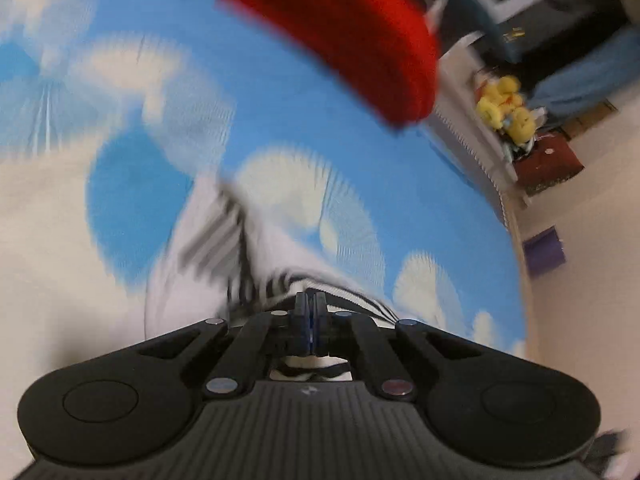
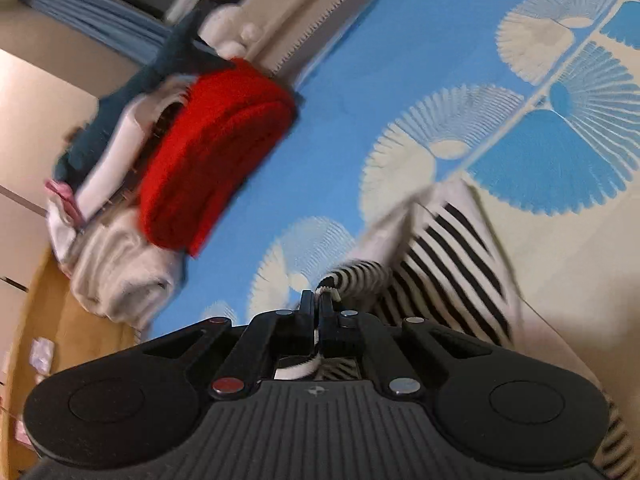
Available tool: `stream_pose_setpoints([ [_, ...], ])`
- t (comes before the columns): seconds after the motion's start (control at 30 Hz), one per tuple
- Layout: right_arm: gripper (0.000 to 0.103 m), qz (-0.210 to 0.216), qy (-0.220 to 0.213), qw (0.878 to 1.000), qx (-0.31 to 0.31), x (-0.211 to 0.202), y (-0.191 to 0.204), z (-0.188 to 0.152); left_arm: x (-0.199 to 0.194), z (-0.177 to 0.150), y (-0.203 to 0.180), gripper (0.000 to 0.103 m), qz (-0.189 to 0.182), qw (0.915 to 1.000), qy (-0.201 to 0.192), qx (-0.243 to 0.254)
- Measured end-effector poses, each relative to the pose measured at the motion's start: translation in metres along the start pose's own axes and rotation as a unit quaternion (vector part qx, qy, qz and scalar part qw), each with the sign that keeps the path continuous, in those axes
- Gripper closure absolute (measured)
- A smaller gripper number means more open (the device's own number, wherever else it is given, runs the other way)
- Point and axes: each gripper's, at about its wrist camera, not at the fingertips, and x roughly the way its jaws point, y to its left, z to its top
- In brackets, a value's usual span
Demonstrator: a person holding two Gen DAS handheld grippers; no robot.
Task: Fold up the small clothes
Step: 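Grasp the folded top with both grippers and fold it over in half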
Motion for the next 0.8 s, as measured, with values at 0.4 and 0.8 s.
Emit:
stream_pose_setpoints([
  [0.4,0.05,-0.118,0.055,0.991,0.018,0.038,-0.023,-0.014,0.022,0.002,0.042,0.049,0.072,0.9933,0.065,-0.063],
  [0.8,0.101,-0.115,0.053,0.992,0.023,0.063,-0.027,-0.017,0.053,-0.02,0.025,0.094,0.088,0.9935,0.064,0.034],
])
